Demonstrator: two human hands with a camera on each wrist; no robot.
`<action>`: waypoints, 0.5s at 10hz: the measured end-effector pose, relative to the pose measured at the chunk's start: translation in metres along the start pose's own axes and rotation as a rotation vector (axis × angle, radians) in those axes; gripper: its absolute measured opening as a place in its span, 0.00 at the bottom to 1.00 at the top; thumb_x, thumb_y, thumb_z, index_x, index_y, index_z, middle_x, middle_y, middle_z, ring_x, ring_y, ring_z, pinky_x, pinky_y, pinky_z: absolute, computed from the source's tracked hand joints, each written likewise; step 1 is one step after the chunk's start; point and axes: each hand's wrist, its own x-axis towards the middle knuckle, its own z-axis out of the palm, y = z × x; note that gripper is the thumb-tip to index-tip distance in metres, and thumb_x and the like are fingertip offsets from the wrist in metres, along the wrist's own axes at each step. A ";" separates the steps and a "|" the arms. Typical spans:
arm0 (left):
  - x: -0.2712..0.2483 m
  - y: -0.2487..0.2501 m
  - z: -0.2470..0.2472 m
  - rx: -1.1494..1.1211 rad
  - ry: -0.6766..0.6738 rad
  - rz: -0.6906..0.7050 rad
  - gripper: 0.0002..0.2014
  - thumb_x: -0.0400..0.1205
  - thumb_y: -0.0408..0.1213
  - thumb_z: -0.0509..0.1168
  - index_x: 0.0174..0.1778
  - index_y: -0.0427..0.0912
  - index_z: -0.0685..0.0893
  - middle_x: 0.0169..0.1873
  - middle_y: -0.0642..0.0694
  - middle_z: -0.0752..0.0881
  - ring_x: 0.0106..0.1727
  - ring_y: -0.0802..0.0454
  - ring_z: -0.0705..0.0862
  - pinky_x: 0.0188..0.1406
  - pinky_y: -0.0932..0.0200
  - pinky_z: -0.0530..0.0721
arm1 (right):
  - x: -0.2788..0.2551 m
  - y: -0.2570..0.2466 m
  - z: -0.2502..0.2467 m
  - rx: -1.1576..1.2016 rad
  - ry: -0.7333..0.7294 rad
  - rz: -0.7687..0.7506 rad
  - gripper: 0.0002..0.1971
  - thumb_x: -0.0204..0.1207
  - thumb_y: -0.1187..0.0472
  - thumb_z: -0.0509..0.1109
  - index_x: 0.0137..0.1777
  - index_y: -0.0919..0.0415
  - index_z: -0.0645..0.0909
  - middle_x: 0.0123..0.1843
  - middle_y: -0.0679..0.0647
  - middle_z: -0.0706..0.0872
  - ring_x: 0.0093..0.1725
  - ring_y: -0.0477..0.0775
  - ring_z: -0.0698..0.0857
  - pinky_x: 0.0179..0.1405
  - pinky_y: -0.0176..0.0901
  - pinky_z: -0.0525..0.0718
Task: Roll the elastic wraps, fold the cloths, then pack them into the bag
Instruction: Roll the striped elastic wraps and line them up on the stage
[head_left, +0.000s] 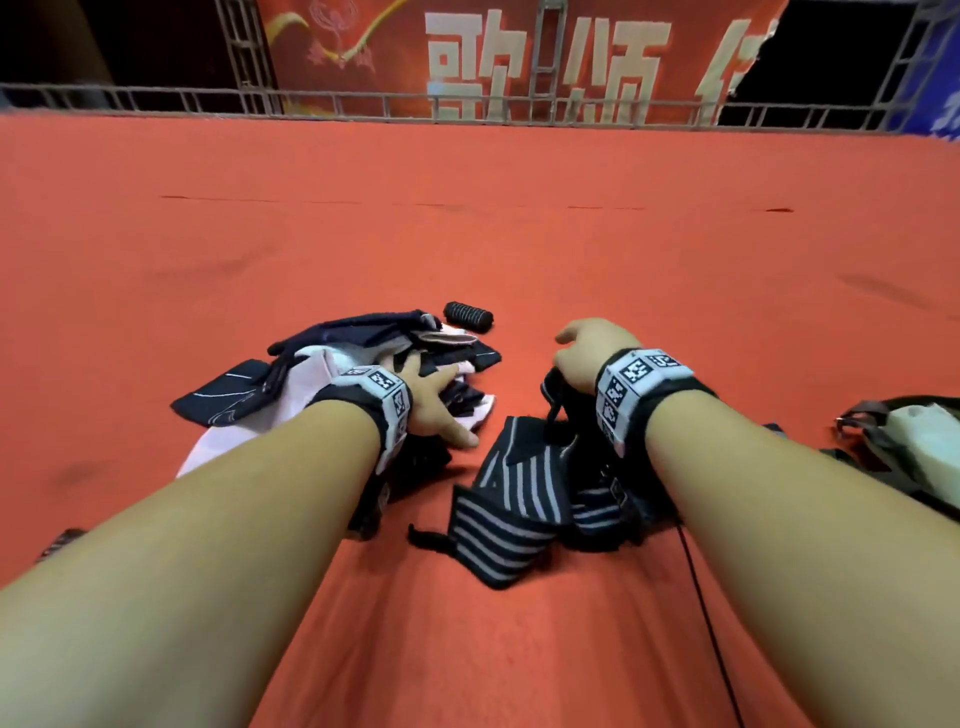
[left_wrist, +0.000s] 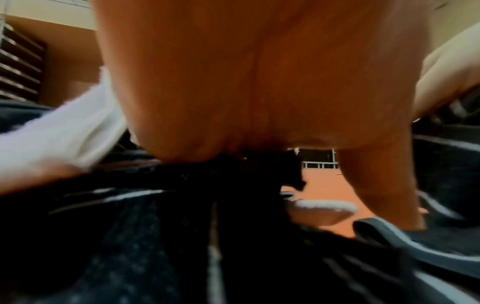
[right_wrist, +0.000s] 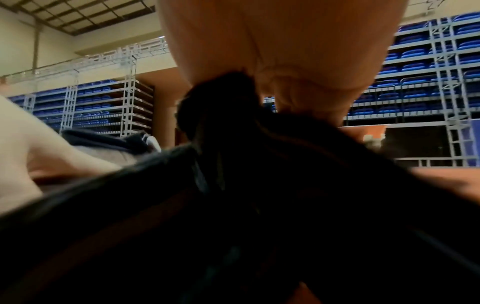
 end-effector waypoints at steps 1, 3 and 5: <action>0.017 -0.016 -0.006 -0.009 -0.068 0.030 0.55 0.64 0.75 0.74 0.76 0.89 0.40 0.89 0.44 0.35 0.87 0.27 0.37 0.82 0.25 0.43 | 0.039 -0.027 0.004 -0.140 -0.087 0.016 0.15 0.74 0.55 0.65 0.54 0.60 0.88 0.52 0.57 0.90 0.48 0.61 0.87 0.50 0.44 0.84; 0.048 -0.036 -0.011 0.064 -0.097 -0.001 0.56 0.65 0.78 0.71 0.82 0.81 0.41 0.87 0.51 0.30 0.87 0.32 0.32 0.82 0.26 0.36 | 0.102 -0.078 0.015 -0.166 -0.096 -0.073 0.17 0.78 0.55 0.64 0.60 0.62 0.88 0.57 0.57 0.90 0.54 0.60 0.88 0.60 0.45 0.85; 0.071 -0.047 -0.005 0.004 -0.044 0.017 0.55 0.62 0.80 0.70 0.80 0.84 0.42 0.87 0.53 0.30 0.85 0.34 0.25 0.78 0.24 0.29 | 0.151 -0.091 0.038 -0.065 -0.192 -0.144 0.19 0.80 0.61 0.72 0.70 0.62 0.83 0.69 0.61 0.85 0.70 0.63 0.83 0.54 0.42 0.77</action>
